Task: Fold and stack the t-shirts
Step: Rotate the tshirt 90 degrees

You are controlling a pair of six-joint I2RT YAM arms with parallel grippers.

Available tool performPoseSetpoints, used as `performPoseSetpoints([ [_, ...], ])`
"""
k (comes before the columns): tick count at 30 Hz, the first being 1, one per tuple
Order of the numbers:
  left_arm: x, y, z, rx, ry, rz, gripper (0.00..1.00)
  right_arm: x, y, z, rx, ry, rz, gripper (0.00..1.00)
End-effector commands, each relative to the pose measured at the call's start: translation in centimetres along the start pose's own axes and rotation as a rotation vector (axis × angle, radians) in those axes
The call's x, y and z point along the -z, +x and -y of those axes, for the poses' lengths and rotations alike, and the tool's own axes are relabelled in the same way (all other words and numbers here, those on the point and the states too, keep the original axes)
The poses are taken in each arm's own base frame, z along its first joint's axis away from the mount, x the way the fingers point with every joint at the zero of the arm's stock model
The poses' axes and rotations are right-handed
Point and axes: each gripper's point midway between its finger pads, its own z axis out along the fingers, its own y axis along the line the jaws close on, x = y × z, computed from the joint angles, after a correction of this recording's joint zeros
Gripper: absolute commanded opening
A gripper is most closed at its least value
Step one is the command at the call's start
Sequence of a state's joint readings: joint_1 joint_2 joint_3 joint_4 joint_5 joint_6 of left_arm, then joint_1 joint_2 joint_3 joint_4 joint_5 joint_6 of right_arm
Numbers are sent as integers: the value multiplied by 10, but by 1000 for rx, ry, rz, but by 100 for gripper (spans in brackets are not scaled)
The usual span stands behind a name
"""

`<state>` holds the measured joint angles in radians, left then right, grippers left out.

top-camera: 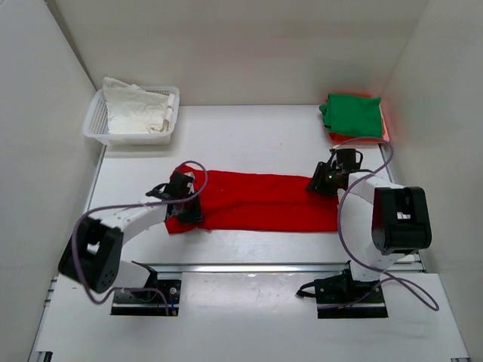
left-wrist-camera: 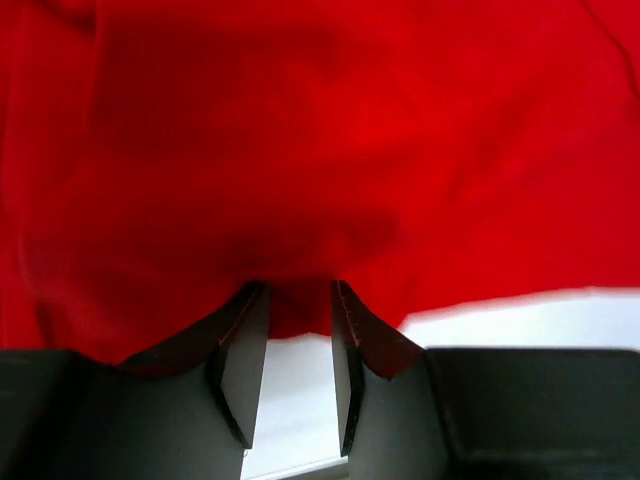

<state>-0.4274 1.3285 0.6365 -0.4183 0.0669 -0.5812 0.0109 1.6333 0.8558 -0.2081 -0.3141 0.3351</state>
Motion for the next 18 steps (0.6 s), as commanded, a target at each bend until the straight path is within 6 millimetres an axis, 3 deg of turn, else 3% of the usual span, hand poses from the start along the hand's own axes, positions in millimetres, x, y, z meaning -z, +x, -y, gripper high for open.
performPoseSetpoints([
  [1,-16,-49,14,-39,-15,98,41,5,57,-6,-16,61,-119,38],
  [2,-27,-58,20,-68,-39,60,42,8,82,-12,-19,58,-153,38],
  [3,-27,-77,34,-101,-41,52,42,12,88,-18,-12,45,-145,38],
  [4,-50,-71,31,-120,-82,-25,42,12,118,-21,-25,42,-194,38],
  [5,-65,-84,38,-142,-103,-64,42,15,136,-31,-27,20,-200,37],
  [7,-82,-126,70,-172,-64,-40,40,25,156,-53,-25,-39,-189,38],
  [8,-99,-123,71,-182,-75,-70,40,26,174,-61,-25,-53,-207,37],
  [9,-111,-136,79,-182,-70,-61,39,31,182,-68,-18,-80,-205,37],
  [10,-110,-166,98,-184,-36,2,38,36,191,-83,-27,-119,-214,37],
  [11,-123,-169,91,-175,-54,-20,39,38,203,-90,-25,-135,-223,37],
  [13,-140,-201,105,-200,-73,-8,38,46,213,-115,-6,-235,-214,36],
  [14,-146,-206,106,-208,-79,-18,39,47,212,-121,-1,-257,-203,37],
  [16,-162,-240,119,-208,-73,5,38,50,212,-131,31,-294,-195,38],
  [17,-150,-272,136,-203,-30,92,39,48,209,-128,33,-283,-197,38],
  [18,-173,-265,121,-169,-53,55,39,47,210,-129,54,-290,-197,39],
])
